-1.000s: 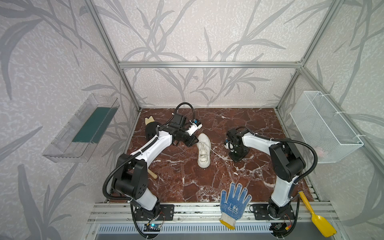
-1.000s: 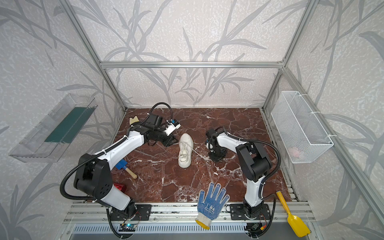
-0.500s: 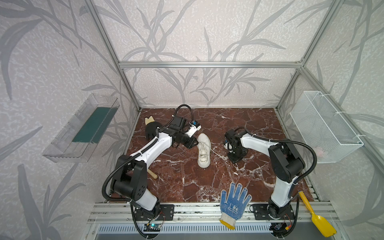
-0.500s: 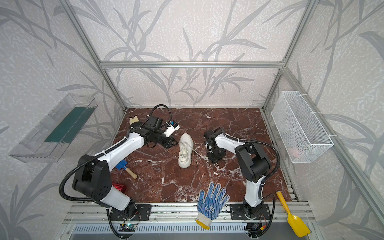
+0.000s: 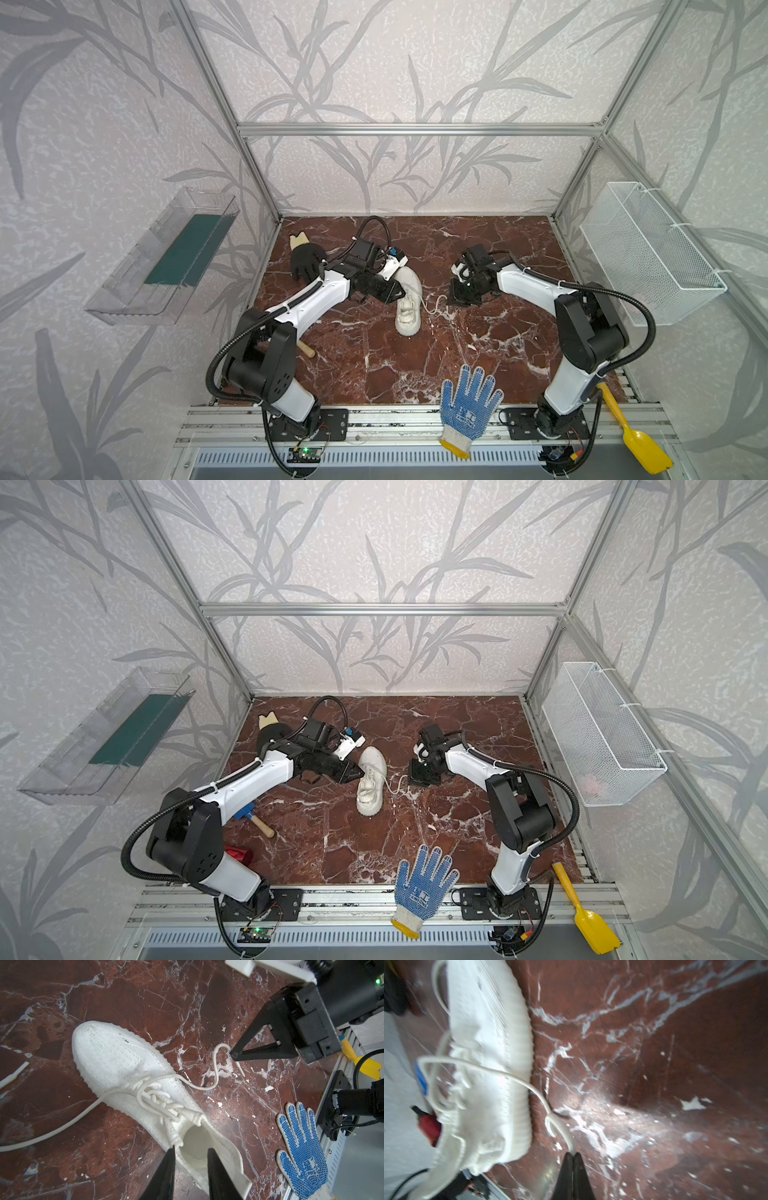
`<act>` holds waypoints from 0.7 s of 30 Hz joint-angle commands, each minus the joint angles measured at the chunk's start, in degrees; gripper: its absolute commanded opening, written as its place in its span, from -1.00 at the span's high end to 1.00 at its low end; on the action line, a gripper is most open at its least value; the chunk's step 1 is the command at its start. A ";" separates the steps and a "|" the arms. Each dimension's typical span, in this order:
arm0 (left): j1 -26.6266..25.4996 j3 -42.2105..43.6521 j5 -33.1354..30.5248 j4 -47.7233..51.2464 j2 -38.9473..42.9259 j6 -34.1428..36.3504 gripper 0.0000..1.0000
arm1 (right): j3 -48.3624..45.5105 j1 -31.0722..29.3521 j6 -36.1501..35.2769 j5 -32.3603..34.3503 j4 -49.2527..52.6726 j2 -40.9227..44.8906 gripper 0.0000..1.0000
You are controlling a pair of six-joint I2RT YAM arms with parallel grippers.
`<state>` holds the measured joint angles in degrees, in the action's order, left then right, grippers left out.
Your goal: Tie the shoes
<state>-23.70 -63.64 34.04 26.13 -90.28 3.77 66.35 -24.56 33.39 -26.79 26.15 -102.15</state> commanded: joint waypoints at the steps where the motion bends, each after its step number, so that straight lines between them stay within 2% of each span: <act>1: -0.26 0.66 1.72 -2.59 1.17 -3.67 0.41 | -1.19 -0.22 13.81 -5.41 -12.15 0.90 1.00; 5: -0.16 0.29 1.97 -3.20 0.47 -5.71 0.41 | -2.99 -0.37 24.06 -6.27 -23.27 0.51 1.00; 10: 0.04 0.01 2.82 -3.72 -0.58 -7.75 0.41 | -3.86 -1.97 32.48 -6.22 -32.37 -1.05 1.00; 21: 0.43 2.56 4.41 -7.05 -0.62 -11.90 0.41 | -5.11 -5.85 39.84 -1.92 -40.20 -3.20 1.00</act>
<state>-23.51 -62.50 37.19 21.56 -91.15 -5.74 62.43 -29.91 69.87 -30.28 -9.63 -103.83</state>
